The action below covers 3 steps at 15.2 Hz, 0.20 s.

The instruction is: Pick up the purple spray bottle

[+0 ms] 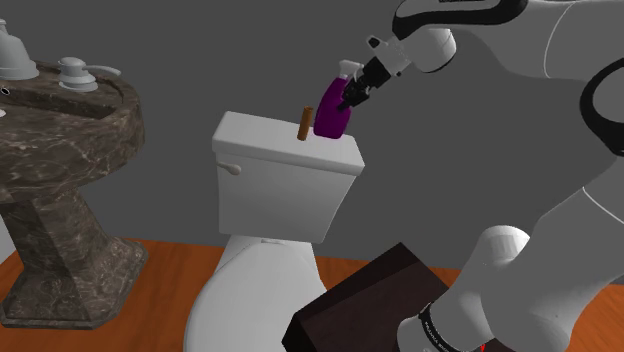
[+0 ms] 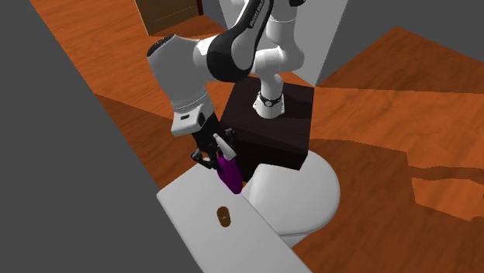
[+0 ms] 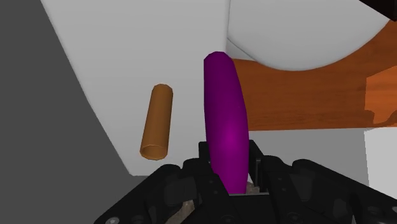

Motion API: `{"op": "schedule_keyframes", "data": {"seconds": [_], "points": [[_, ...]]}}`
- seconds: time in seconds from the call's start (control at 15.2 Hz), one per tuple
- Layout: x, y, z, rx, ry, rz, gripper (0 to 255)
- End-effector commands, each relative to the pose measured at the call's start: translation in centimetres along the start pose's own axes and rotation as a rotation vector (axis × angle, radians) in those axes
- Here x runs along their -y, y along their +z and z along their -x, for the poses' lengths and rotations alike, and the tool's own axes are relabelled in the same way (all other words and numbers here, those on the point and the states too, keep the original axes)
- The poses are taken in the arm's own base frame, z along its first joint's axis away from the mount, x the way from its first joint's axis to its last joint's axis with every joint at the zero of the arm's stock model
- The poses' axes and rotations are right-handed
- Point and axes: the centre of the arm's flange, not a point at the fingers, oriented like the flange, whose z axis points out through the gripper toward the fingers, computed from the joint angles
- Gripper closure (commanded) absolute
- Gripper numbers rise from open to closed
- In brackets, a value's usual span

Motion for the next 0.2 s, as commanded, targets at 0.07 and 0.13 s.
{"op": "schedule_keyframes", "data": {"seconds": [0.07,0.13], "points": [[-0.03,-0.90,-0.57,0.000,0.000,0.000,255],[-0.03,-0.90,-0.57,0.000,0.000,0.000,255]]}}
